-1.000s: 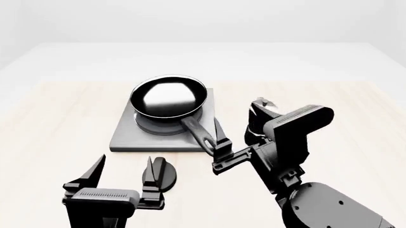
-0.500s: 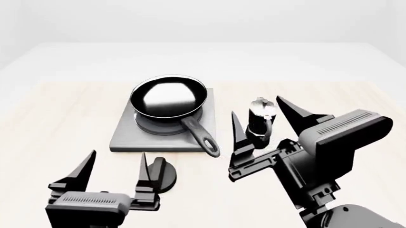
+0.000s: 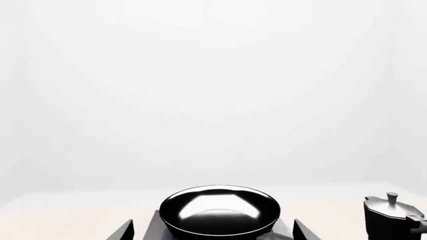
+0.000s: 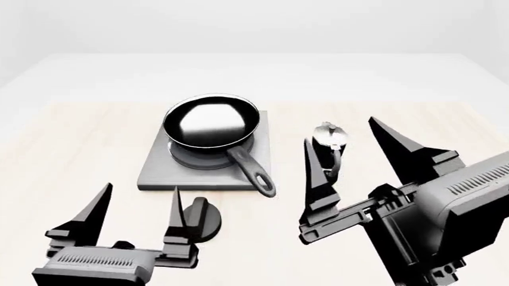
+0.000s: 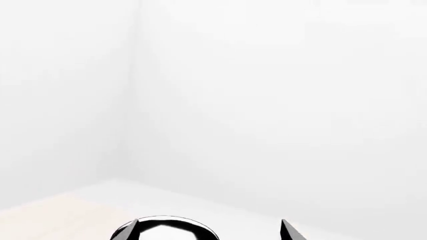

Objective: Put the frying pan on the stove.

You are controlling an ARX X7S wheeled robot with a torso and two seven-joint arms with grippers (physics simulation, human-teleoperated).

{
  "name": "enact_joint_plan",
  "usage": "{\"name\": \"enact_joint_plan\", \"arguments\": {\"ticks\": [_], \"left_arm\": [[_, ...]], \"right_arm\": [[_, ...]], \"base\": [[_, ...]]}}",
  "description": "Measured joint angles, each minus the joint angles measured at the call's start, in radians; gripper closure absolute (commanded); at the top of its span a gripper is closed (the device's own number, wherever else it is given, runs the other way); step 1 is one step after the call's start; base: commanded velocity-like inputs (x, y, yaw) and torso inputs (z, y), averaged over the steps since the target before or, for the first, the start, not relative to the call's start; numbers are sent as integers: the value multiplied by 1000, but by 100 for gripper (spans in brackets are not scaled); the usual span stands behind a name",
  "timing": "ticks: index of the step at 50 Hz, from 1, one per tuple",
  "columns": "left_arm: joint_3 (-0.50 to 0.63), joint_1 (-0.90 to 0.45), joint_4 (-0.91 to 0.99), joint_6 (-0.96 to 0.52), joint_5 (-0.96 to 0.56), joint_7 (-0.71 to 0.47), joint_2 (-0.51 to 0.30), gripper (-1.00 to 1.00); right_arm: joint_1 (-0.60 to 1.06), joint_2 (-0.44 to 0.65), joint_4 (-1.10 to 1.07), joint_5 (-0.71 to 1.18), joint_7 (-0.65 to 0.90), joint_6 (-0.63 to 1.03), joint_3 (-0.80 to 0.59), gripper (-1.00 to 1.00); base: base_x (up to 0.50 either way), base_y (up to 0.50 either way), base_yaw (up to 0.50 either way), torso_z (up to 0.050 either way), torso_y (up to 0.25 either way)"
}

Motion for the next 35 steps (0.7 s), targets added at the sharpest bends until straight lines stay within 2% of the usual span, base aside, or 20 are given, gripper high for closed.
{"name": "enact_joint_plan", "arguments": {"ticks": [20,35], "left_arm": [[-6,16,72,-11,1,-15,-22,-100],[-10,34,122,-12,-1,-24,-39,-100]], "right_arm": [[-24,65,-101,1,64,-30,13,-100],[42,184,-125,-32,166,-168,-150,-100]], "base": [[0,0,0,0,0],[0,0,0,0,0]]}}
